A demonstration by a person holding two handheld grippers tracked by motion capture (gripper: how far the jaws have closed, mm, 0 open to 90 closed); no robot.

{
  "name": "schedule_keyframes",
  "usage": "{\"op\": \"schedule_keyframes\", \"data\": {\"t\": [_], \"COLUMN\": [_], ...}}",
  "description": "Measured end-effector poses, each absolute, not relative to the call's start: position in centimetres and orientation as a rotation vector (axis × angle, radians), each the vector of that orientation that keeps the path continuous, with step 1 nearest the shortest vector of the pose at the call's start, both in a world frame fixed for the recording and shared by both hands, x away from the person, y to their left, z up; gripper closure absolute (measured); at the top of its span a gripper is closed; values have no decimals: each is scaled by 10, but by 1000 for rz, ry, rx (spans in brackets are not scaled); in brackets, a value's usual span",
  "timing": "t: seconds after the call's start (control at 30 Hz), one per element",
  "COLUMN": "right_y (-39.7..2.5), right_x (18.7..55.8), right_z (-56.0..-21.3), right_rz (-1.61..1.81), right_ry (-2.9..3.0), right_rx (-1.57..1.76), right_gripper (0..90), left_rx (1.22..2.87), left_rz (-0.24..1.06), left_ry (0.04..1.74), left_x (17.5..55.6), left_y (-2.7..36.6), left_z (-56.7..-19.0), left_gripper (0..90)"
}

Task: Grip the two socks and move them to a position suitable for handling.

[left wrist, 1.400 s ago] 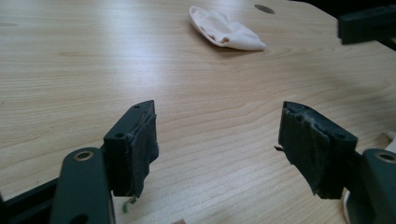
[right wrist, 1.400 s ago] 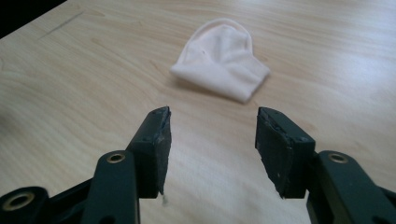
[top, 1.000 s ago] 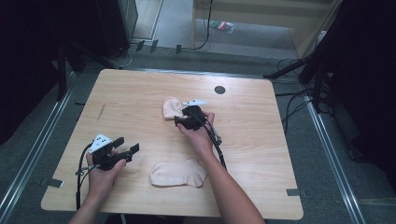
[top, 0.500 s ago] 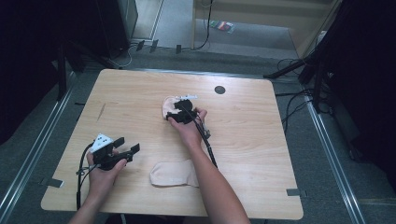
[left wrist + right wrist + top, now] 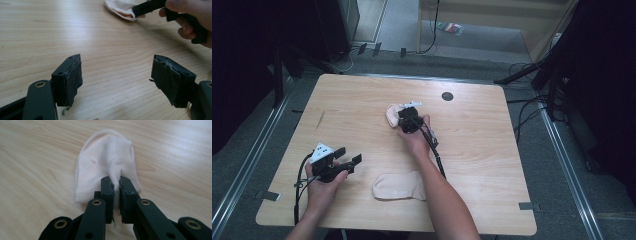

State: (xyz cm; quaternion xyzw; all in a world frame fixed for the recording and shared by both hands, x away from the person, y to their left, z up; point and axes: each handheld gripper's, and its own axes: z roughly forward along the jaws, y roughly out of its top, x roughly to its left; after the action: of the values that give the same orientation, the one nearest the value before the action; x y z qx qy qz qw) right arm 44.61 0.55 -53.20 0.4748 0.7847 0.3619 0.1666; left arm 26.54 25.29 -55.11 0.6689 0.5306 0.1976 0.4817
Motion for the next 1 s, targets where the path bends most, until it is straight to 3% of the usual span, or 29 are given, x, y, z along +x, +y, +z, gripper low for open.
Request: {"op": "schedule_keyframes", "data": {"t": [0.27,0.63,1.0], "right_y": [-22,-47,-63], "right_x": [410,355,358], "right_z": [-500,-514,-529], "right_rz": [1216,1282,1265], "right_ry": [2326,2532,2631], "right_rx": [1124,842,742], "right_gripper": [838,838,822], "left_rx": [1634,1639,1640], "left_rz": [485,486,486], "left_ry": [1292,1294,1293], "left_x": [266,265,265], "left_y": [252,251,251], "left_z": [-551,-551,-551], "left_gripper": [256,259,270]}}
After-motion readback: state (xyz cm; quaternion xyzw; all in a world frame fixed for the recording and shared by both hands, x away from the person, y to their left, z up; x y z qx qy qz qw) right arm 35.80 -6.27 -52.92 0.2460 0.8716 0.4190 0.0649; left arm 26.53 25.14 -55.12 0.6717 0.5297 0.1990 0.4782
